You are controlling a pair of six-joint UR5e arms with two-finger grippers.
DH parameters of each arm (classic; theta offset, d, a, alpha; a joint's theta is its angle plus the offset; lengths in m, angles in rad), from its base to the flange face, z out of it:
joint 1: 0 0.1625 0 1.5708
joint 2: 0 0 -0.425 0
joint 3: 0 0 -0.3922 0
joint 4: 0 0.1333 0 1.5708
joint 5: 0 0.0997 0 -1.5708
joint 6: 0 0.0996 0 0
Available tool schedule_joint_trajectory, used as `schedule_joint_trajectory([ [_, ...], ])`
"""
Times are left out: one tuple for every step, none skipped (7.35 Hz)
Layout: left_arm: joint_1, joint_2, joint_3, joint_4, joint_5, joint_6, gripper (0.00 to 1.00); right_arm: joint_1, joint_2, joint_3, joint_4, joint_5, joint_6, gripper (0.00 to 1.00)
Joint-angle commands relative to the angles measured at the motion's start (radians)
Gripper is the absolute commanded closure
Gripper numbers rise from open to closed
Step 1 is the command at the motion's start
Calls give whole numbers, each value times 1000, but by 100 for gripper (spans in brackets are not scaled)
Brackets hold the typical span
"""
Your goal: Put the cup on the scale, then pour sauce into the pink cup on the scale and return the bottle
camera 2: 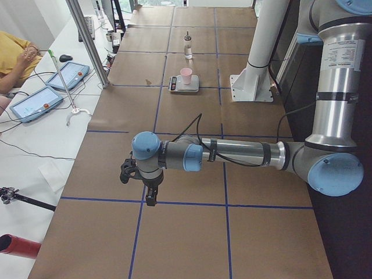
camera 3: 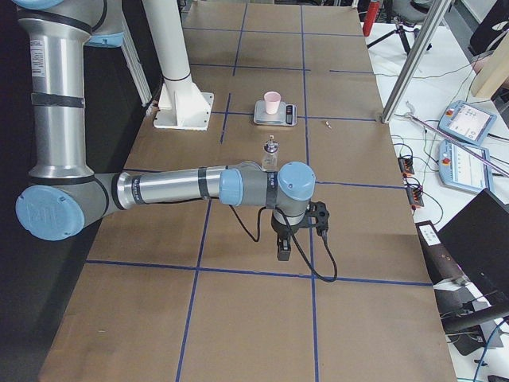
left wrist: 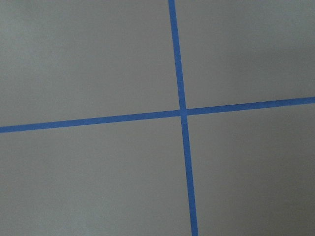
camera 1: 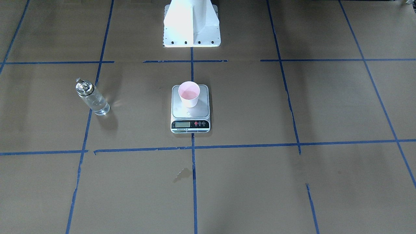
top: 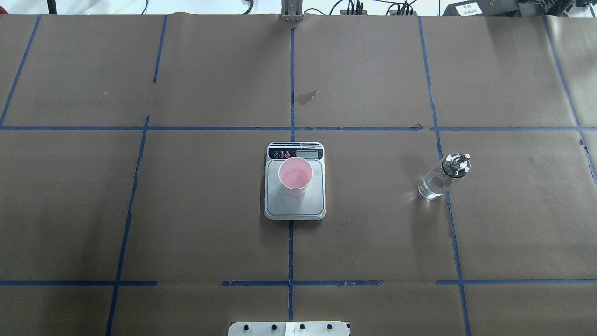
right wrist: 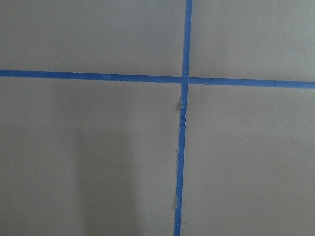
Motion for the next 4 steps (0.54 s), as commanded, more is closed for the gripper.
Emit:
schedule_joint_trajectory([
  [1,-7,-5,36,1,-9,0,0,-10,3,-2,-54,-11,0],
  [1,-7,-6,36,1,-9,0,0,-8,3,-5,-82,-38,0],
  [1,-7,5,33,1,-7,0,0,-14,0,1,-74,-40,0],
  [3,-8,6,31,8,-3,0,-3,-14,-6,1,-70,-33,0],
])
